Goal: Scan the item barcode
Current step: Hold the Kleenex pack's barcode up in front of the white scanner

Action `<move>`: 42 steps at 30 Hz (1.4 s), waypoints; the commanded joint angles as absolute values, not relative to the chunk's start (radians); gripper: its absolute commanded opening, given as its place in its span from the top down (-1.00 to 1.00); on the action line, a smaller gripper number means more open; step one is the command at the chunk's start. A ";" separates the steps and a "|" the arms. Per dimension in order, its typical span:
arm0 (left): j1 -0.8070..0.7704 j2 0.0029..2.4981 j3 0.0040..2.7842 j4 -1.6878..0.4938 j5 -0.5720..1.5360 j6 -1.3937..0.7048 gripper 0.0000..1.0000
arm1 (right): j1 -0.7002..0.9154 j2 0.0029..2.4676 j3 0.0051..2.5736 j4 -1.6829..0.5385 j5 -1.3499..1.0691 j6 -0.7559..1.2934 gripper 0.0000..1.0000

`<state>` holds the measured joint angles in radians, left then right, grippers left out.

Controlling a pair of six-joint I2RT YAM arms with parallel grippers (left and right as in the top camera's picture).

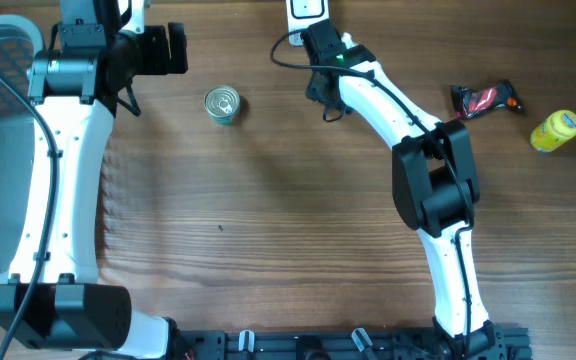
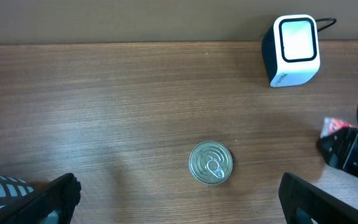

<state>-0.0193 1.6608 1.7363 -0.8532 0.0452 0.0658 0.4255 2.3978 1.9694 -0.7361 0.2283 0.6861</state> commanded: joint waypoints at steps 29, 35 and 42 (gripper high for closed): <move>-0.015 1.672 1.726 -0.860 0.033 0.070 -1.00 | 0.425 2.626 1.970 0.461 0.068 -0.315 -0.21; -0.015 1.672 1.726 -0.886 0.032 0.070 -1.00 | 0.421 2.661 1.970 0.526 0.065 -0.315 -0.22; -0.015 1.672 1.726 -0.896 0.032 0.070 -1.00 | 0.411 2.693 1.970 0.552 0.069 -0.315 -0.25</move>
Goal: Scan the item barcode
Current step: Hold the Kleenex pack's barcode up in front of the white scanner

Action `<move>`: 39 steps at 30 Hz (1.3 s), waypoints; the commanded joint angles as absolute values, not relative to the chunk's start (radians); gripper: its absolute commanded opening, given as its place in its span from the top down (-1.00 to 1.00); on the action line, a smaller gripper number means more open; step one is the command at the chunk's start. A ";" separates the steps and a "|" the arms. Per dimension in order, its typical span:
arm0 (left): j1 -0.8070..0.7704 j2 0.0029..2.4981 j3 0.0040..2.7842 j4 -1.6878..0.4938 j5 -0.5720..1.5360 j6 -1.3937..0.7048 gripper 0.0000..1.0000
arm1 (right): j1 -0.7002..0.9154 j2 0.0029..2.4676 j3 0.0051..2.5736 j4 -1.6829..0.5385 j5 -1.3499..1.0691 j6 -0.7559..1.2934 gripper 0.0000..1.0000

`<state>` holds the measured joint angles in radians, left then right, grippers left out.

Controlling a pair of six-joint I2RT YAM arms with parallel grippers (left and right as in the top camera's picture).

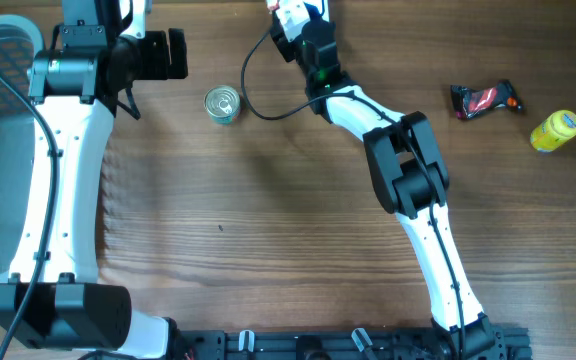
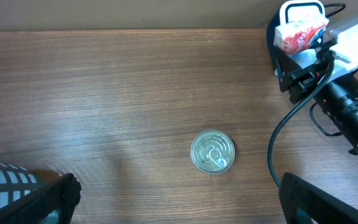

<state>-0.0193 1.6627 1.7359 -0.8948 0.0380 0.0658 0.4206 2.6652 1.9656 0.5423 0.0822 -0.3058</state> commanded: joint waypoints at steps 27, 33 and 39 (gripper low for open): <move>-0.015 1.672 1.726 -0.896 0.032 0.071 -1.00 | 0.554 2.527 1.970 0.391 0.332 -0.579 -0.29; -0.015 1.672 1.726 -0.895 0.032 0.070 -1.00 | 0.552 2.348 1.970 0.039 0.374 -0.572 -0.22; -0.015 1.672 1.726 -0.895 0.032 0.070 -1.00 | 0.549 2.111 1.970 -0.431 0.396 -0.519 -0.18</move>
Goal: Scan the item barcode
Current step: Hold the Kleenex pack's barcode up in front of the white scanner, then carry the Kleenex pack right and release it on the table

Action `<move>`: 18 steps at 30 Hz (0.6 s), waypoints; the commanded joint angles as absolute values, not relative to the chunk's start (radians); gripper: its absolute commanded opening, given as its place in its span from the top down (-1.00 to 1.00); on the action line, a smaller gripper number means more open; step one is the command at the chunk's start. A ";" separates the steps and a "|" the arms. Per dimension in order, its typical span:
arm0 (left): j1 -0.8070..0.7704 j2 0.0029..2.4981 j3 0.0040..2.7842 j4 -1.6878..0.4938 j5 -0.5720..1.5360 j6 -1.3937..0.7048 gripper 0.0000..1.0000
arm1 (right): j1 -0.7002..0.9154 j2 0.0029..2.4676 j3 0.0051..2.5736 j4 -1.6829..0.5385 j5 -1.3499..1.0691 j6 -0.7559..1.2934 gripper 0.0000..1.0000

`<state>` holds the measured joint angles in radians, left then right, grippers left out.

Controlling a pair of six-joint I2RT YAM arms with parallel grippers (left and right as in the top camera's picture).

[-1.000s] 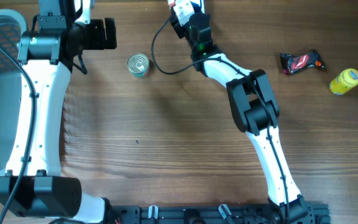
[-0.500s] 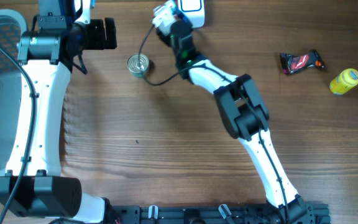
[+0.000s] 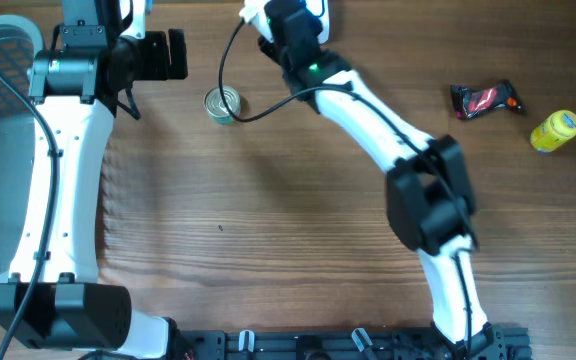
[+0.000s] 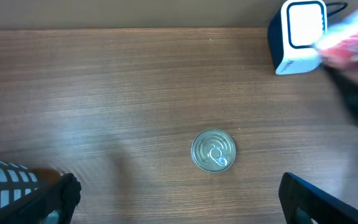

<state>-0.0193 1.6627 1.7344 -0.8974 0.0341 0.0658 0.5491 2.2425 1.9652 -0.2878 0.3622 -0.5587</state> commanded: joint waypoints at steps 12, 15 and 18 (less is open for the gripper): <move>-0.103 1.672 1.726 -0.892 0.145 0.062 -1.00 | 0.213 2.014 1.926 -1.246 0.154 -0.253 0.07; -0.185 1.672 1.726 -0.892 0.134 0.105 -1.00 | 0.052 2.018 1.872 -1.212 0.006 -0.214 -0.09; -0.249 1.672 1.726 -0.892 0.115 0.099 -1.00 | -0.075 2.022 1.817 -1.188 -0.003 -0.149 -0.27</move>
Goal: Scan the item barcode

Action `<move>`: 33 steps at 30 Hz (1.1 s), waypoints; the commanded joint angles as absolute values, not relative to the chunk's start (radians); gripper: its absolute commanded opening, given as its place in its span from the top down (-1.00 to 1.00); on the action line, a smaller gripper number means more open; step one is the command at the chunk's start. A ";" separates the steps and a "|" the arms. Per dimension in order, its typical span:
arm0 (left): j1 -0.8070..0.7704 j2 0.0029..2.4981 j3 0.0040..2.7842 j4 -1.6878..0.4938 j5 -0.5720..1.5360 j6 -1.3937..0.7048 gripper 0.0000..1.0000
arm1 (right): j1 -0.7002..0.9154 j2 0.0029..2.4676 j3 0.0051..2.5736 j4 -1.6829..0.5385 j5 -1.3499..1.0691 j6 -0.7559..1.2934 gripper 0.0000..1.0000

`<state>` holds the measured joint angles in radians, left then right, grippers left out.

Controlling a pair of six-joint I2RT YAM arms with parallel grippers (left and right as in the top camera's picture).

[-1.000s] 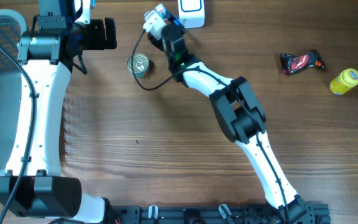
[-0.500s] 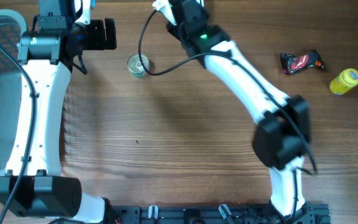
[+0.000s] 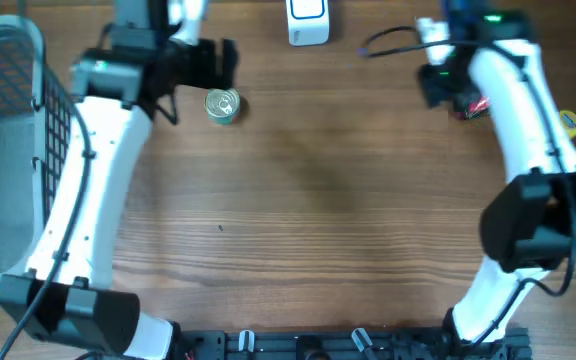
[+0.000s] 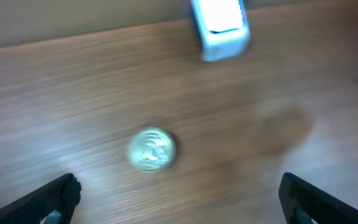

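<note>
The white barcode scanner (image 3: 308,22) stands at the table's far edge; the left wrist view shows the scanner (image 4: 219,28) blurred. A silver can (image 3: 222,104) stands upright, lid up, and the can (image 4: 151,149) lies ahead of my left gripper (image 4: 179,202). That left gripper (image 3: 220,64) is open and empty, just beyond the can. My right gripper (image 3: 440,86) is at the far right, beside a red-and-black packet (image 3: 475,105) half hidden by the arm. Its jaws are hidden, and any held item cannot be made out.
A grey mesh basket (image 3: 8,120) fills the left edge. A yellow bottle (image 3: 569,121) peeks out behind the right arm at the far right. A black cable (image 3: 393,42) runs along the far edge near the right wrist.
The right arm has swung from left of the scanner to the far right, by the red-and-black packet. The left arm has shifted right, closer to the can; its view is motion-blurred.
The right gripper was just below the scanner. Then it held a red-and-white item in front of the scanner's face, then stood left of the scanner with the item blurred. Now it is at the far right. The can and scanner stayed put; the left gripper stayed open.
</note>
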<state>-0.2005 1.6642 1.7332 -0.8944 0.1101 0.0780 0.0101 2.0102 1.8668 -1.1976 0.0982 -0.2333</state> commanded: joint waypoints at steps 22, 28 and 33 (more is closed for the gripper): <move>-0.180 1.923 1.504 -0.649 0.069 -0.030 -1.00 | -0.051 2.017 1.789 -1.175 -0.271 -0.023 -1.00; -0.139 2.036 1.505 -0.576 0.070 0.178 -1.00 | 0.002 2.017 1.789 -1.166 -0.271 -0.023 -1.00; -0.139 2.120 1.504 -0.553 0.070 0.304 -1.00 | 0.025 2.017 1.789 -1.146 -0.271 -0.022 -1.00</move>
<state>-0.1375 2.0689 1.5101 -0.5594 0.0727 0.1810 0.0143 2.0117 1.7824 -1.1584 -0.2478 -0.0368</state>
